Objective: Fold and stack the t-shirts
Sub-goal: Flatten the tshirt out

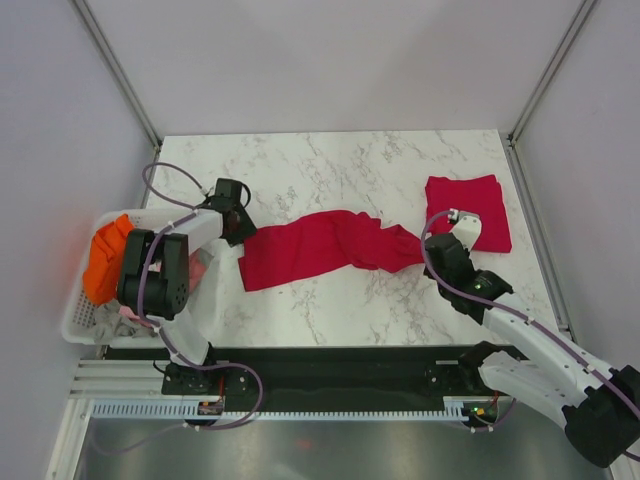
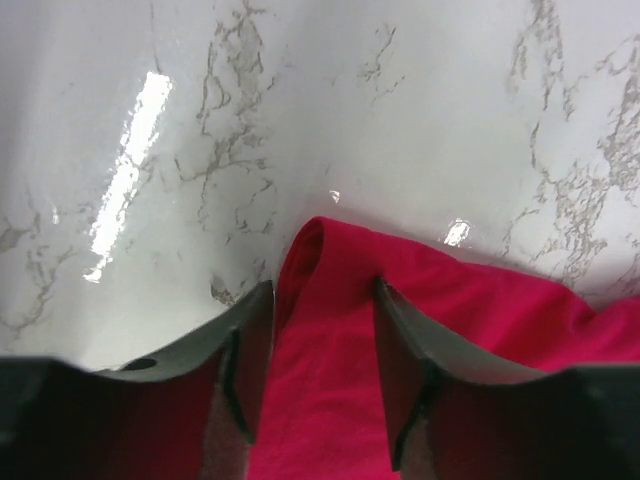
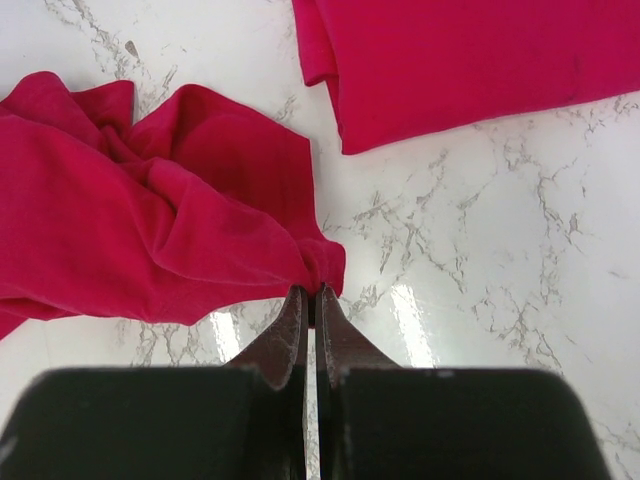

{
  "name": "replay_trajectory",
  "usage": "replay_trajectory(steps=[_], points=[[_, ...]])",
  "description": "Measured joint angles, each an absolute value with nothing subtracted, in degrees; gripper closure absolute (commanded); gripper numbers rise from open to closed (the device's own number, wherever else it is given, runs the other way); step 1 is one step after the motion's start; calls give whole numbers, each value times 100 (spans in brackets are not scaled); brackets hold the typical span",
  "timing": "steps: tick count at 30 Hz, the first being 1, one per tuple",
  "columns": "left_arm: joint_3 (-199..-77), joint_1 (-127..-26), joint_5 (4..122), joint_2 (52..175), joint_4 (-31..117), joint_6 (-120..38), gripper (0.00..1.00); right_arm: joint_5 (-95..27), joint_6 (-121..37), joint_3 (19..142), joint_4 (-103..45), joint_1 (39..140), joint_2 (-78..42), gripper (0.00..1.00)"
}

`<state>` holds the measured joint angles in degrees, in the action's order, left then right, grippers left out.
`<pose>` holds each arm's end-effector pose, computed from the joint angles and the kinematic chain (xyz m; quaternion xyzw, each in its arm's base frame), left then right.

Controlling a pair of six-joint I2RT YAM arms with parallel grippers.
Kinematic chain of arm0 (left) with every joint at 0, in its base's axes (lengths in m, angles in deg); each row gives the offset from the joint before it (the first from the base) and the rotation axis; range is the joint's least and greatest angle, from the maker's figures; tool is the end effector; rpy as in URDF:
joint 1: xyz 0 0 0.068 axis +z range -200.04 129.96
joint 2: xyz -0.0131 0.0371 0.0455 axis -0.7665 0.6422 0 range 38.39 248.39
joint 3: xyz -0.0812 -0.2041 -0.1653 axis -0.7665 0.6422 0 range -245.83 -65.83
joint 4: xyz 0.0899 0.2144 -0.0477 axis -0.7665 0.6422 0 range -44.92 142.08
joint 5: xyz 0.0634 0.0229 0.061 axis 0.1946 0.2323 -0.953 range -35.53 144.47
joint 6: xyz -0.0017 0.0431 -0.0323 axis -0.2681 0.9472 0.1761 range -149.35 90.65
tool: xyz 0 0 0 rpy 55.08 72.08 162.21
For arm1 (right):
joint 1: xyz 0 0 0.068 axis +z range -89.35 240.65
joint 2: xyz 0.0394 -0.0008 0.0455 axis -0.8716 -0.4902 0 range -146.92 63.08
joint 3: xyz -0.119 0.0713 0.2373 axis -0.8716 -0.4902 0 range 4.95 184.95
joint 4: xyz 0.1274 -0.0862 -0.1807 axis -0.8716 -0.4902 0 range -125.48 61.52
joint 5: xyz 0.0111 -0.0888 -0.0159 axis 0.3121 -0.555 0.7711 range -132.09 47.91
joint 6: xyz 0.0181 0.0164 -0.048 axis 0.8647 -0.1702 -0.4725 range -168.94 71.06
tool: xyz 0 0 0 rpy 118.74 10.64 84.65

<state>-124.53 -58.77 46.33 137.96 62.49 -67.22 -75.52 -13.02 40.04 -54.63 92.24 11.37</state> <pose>0.3236 -0.0446 0.1851 -0.2601 0.9238 -0.0451 0.2774 0.1450 0.0663 0.2469 0.1483 0.8726 -0.0059 0.4654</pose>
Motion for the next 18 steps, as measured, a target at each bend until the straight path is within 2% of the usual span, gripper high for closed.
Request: replay_trajectory(steps=[3, 4, 12, 18], points=[[-12460, -5875, 4760, 13892, 6201, -6810, 92, -7535, -1322, 4009, -5463, 9224, 1129, 100], [-12460, -5873, 4819, 13910, 6168, -6860, 98, -7530, -1332, 4022, -5459, 9224, 1109, 100], [-12490, -5917, 4906, 13641, 6197, -6864, 98, -7537, -1575, 4536, -5360, 9215, 442, 100], [-13161, -5925, 4937, 13116, 6417, -6860, 98, -7541, -1756, 5371, -5227, 8971, -257, 100]])
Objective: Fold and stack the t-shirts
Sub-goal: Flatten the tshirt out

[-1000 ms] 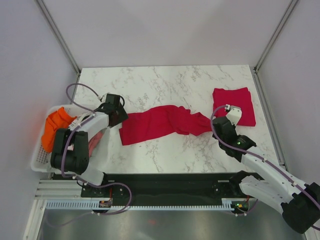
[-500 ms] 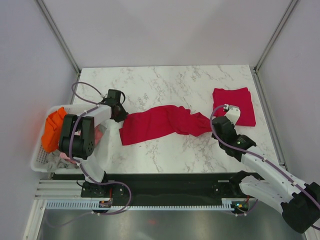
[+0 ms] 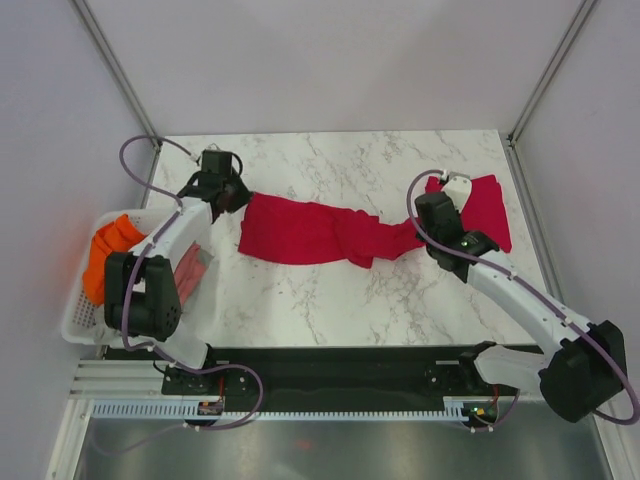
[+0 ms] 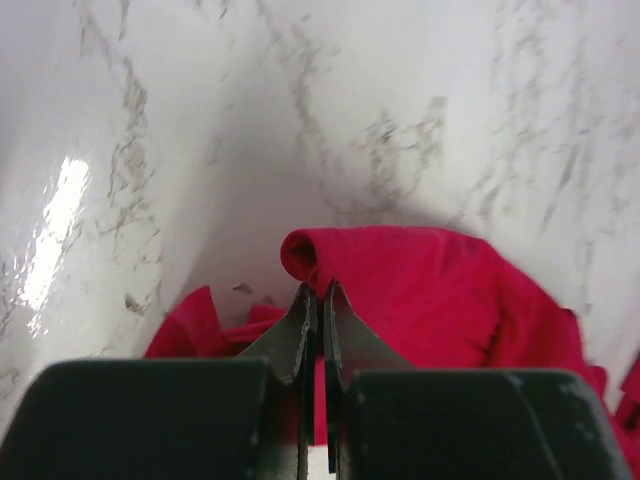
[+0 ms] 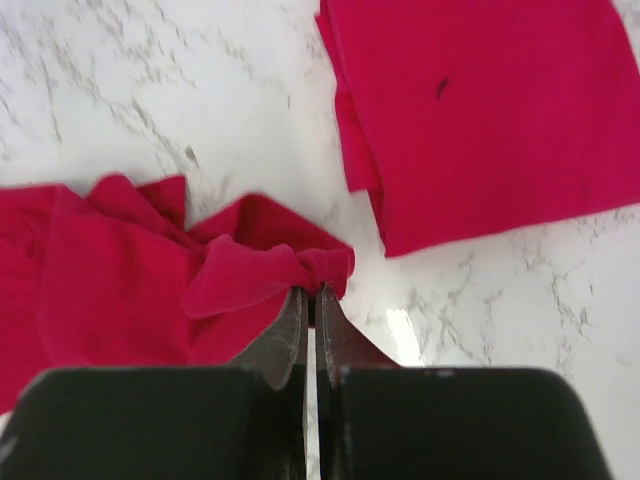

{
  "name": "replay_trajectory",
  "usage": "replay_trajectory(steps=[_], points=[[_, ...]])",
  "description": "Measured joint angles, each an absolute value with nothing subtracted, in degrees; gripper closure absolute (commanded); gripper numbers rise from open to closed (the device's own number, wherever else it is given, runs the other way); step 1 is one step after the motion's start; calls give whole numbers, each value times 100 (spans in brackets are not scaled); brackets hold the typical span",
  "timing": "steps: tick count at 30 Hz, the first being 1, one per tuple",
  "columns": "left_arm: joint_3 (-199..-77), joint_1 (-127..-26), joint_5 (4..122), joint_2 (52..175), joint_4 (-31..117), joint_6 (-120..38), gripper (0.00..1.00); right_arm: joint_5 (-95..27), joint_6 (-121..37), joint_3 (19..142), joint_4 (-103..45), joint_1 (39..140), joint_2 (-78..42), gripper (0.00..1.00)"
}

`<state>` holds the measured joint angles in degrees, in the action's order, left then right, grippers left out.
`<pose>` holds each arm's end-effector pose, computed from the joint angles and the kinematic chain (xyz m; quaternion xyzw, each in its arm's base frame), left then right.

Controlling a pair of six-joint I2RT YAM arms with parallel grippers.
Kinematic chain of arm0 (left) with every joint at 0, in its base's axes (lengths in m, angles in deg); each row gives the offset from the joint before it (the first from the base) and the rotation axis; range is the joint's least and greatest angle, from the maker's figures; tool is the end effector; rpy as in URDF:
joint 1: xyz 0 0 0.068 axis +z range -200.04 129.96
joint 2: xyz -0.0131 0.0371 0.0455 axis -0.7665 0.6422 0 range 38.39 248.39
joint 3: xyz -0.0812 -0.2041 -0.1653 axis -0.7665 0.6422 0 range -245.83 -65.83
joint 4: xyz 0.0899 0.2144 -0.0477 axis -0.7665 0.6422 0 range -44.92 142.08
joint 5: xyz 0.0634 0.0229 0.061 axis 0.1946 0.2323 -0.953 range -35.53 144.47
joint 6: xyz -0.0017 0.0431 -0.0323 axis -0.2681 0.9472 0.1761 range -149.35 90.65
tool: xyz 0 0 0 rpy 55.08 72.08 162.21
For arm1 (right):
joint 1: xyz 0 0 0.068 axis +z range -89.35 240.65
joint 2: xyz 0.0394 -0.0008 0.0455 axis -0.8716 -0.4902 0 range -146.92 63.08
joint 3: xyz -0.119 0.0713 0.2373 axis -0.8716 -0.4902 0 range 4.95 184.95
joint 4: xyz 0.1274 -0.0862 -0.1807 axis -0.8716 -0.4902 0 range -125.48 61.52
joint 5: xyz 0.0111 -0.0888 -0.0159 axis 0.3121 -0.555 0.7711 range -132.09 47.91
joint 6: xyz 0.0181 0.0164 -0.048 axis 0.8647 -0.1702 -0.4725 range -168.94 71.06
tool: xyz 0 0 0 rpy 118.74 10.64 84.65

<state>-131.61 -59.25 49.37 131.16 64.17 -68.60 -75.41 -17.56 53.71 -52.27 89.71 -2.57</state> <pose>0.3275 -0.0499 0.2545 -0.2561 0.8906 -0.1157 0.3576 0.1982 0.0879 0.2822 0.1372 0.8681 -0.0240 0.4765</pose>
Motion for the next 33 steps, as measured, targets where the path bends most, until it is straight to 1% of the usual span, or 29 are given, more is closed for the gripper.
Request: replay_trajectory(steps=[5, 10, 12, 14, 17, 19, 22, 23, 24, 25, 26, 27, 30, 32, 33], points=[[-14326, -5797, 5241, 12963, 6789, -6869, 98, -7202, -1837, 6514, -5262, 8350, -876, 100], [-15450, -5143, 5804, 12928, 7080, -6943, 98, -6833, -1903, 8048, -5594, 7731, -1247, 100], [-15646, -4848, 5968, 12784, 7104, -6984, 98, -6774, -1929, 8573, -5658, 7519, -1188, 100], [-15607, -4632, 6034, 12454, 7196, -7015, 98, -6741, -1942, 8785, -5625, 7393, -967, 100], [-15028, -4627, 6150, 11665, 7117, -7037, 98, -6534, -1914, 8487, -5533, 7382, -397, 100], [-14272, -4673, 6233, 11066, 6929, -7050, 98, -6306, -1840, 7810, -5463, 7393, 97, 100], [-12798, -4732, 6362, 10294, 6601, -7102, 98, -6072, -1689, 6455, -5389, 7393, 764, 100], [-12296, -4736, 6373, 10148, 6522, -7124, 86, -5983, -1599, 5740, -5336, 7393, 1022, 84], [-11800, -4739, 6377, 10067, 6426, -7144, 61, -5954, -1571, 5480, -5402, 7393, 1096, 69], [-11338, -4739, 6377, 10006, 6400, -7144, 38, -5867, -1505, 5030, -5426, 7393, 1249, 52], [-10919, -4741, 6379, 9969, 6387, -7155, 26, -5806, -1464, 4665, -5516, 7393, 1391, 32], [-10562, -4754, 6377, 9899, 6385, -7196, 1, -5714, -1444, 4372, -5603, 7393, 1540, 17], [-9935, -4771, 6368, 9545, 6479, -7199, 0, -5565, -1525, 3939, -5708, 7393, 1985, 18], [-9937, -4793, 6366, 9365, 6378, -7190, 1, -5476, -1558, 3915, -5621, 7393, 2095, 21], [-10012, -4793, 6373, 9355, 6337, -7183, 2, -5379, -1588, 3928, -5502, 7393, 2073, 26]])
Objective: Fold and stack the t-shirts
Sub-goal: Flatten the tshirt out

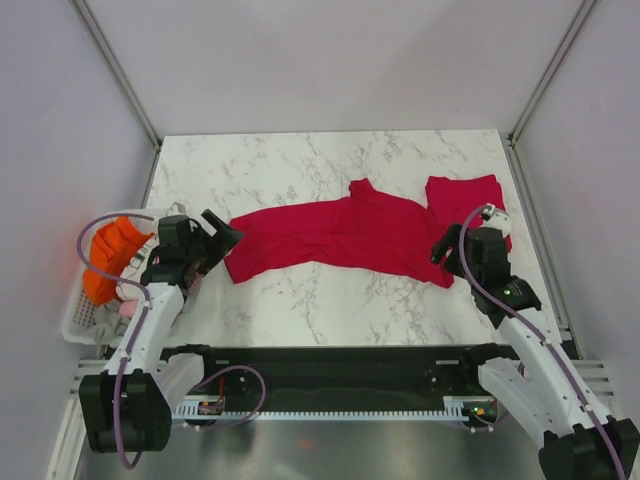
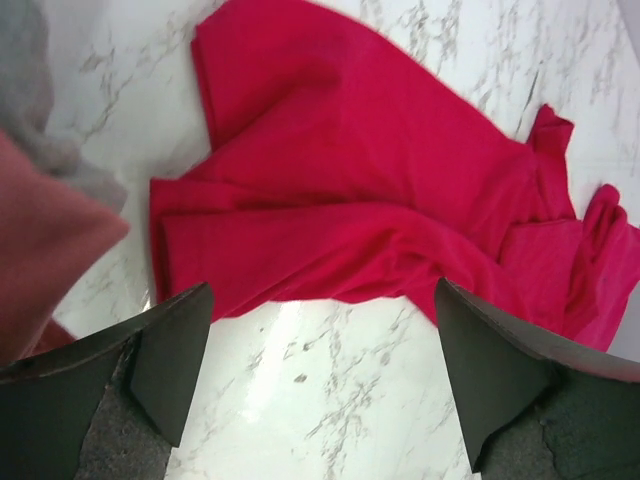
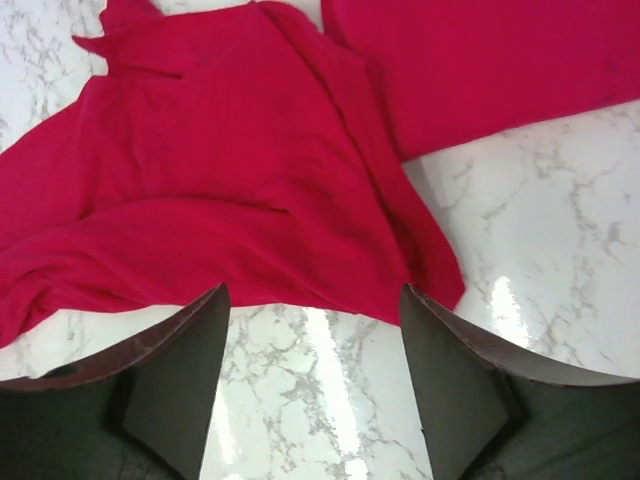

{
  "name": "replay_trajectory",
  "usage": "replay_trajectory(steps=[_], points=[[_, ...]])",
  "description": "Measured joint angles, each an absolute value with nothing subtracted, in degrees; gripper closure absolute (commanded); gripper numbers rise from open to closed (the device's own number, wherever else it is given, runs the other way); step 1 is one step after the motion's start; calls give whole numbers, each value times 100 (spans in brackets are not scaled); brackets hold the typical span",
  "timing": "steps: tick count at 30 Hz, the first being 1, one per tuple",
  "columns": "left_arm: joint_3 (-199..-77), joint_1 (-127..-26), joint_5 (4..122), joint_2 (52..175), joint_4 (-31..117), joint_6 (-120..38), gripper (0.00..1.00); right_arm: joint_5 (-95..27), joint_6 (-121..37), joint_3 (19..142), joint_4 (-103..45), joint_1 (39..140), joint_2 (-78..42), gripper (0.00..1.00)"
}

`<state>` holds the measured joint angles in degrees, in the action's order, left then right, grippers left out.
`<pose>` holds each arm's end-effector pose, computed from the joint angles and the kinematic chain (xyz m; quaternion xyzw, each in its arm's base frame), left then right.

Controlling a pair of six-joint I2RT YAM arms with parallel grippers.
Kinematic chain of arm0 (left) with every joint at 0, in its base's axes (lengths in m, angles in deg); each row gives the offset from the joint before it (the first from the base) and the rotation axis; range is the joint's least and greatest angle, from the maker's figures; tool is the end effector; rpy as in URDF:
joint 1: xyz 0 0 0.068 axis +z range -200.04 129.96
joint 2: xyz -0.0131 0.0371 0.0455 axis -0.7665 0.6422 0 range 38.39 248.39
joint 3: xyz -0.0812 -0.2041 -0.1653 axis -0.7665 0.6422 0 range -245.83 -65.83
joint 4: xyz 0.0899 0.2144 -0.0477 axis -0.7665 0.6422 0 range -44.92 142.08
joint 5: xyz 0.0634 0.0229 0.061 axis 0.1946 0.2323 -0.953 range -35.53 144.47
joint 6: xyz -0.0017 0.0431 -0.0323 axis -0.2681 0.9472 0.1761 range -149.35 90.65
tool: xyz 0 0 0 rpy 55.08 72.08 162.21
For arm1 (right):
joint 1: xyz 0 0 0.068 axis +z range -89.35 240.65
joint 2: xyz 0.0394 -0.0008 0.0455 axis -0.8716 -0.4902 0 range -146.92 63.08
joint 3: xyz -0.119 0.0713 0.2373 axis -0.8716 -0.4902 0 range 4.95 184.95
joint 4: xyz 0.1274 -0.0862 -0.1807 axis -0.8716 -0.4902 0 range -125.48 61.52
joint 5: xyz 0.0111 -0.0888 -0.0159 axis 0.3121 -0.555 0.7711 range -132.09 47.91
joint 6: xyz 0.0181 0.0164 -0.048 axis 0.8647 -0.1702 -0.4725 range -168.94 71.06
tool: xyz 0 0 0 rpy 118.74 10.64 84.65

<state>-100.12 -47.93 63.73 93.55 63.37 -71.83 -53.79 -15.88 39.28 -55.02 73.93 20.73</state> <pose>0.1788 0.0008 0.2410 -0.3094 0.8461 -0.2160 0.3764 0.1362 0.0248 0.2599 0.1980 0.8594 0.0991 0.4609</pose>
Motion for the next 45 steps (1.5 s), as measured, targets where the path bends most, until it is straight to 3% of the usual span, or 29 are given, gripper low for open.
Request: replay_trajectory(steps=[3, 8, 14, 20, 34, 43, 45], points=[[-10434, -4800, 6427, 9794, 6234, -7131, 7, -4979, -1693, 4179, -5240, 7393, 1371, 36], [-11085, -4922, 6491, 10968, 6063, -7105, 8, -4435, -1794, 4765, -4797, 7452, -377, 37], [-11430, -5381, 6290, 11844, 6070, -7107, 9, -4702, -1868, 5843, -4598, 7543, -1925, 39], [-11441, -5432, 6178, 11879, 5860, -7107, 9, -5213, -1973, 6986, -4390, 7543, -3164, 45], [-11419, -5432, 5918, 11864, 5703, -7070, 9, -5915, -2167, 8564, -4401, 7543, -5157, 45], [-11393, -5432, 5896, 11859, 5690, -7017, 9, -6116, -2222, 8761, -4469, 7528, -5483, 61], [-11354, -5432, 5896, 11859, 5692, -7017, 9, -6118, -2231, 8761, -4480, 7522, -5483, 80]])
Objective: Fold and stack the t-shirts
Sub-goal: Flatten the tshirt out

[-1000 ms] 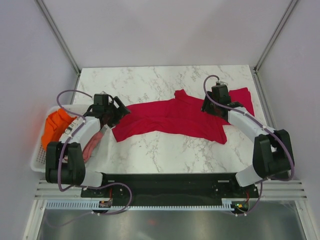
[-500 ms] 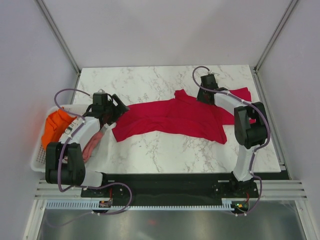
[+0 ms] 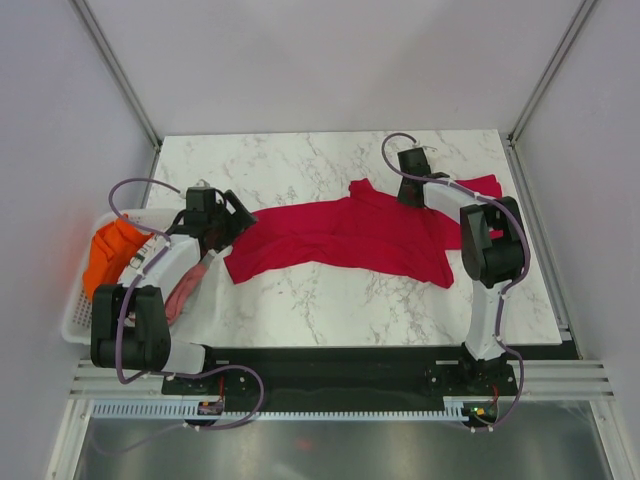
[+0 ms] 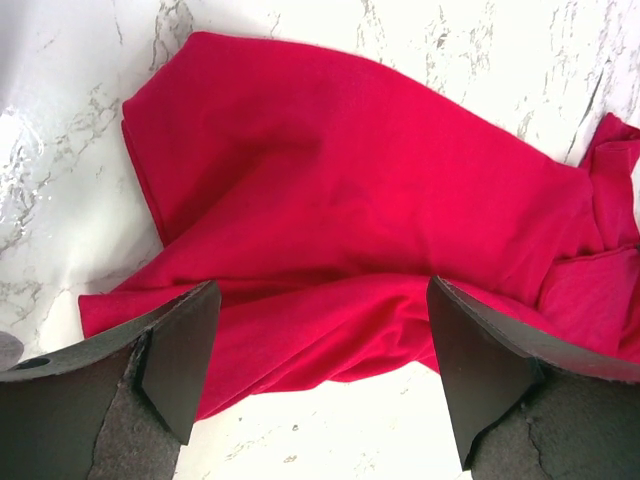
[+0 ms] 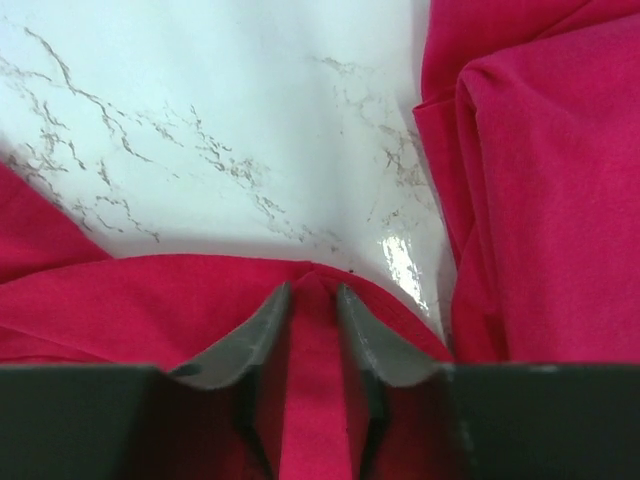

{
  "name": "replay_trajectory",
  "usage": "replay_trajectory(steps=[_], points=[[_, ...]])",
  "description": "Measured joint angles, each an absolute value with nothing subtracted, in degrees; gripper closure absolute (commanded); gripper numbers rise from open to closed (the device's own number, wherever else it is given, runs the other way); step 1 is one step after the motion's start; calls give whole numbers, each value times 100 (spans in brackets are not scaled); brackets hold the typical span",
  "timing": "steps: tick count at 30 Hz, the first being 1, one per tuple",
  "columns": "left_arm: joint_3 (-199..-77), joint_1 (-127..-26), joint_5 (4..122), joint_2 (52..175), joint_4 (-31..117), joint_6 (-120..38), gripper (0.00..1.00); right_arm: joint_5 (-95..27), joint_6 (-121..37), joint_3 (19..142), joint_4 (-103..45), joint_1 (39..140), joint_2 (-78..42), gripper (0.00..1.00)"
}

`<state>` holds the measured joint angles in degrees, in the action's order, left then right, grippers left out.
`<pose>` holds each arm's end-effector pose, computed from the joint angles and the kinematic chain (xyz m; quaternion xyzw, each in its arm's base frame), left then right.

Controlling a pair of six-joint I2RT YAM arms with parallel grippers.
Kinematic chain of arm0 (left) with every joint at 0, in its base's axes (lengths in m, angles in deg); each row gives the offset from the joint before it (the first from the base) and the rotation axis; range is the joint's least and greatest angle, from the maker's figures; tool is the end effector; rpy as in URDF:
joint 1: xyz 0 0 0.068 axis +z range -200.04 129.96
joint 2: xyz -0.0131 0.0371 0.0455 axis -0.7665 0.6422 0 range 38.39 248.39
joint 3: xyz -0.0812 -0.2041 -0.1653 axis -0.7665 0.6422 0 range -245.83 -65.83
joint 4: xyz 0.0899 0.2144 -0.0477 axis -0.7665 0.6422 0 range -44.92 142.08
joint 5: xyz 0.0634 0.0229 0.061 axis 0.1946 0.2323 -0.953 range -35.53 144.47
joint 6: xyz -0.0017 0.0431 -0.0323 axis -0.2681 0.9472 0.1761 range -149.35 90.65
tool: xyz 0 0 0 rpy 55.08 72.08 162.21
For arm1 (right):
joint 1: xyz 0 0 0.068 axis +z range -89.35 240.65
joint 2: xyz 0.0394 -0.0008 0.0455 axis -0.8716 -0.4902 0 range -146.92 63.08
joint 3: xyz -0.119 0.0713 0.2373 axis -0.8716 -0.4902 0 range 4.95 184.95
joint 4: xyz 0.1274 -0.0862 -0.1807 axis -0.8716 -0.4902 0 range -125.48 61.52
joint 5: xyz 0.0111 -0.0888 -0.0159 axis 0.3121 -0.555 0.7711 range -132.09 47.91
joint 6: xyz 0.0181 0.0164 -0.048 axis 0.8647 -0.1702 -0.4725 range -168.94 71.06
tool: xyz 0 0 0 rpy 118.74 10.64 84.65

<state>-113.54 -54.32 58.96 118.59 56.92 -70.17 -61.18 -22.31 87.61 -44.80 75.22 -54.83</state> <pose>0.2691 -0.0230 0.2322 -0.2742 0.8793 -0.1820 0.3443 0.4142 0.0958 0.1870 0.1521 0.9203 -0.0324 0.3589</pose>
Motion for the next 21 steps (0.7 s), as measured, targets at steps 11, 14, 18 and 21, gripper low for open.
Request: replay_trajectory(steps=[11, 14, 18, 21], points=[[-11295, -5432, 5898, 11844, 5690, -6939, 8, -6002, -2259, 8354, -4633, 7511, -4622, 100], [-11247, -5432, 5901, 11827, 5692, -6914, 8, -5967, -2255, 8000, -4580, 7511, -3778, 100], [-11225, -5432, 5901, 11827, 5694, -6893, 9, -5930, -2198, 7305, -4453, 7508, -2543, 100], [-11177, -5432, 5894, 11820, 5681, -6884, 11, -5991, -2091, 6629, -4355, 7487, -1785, 100]])
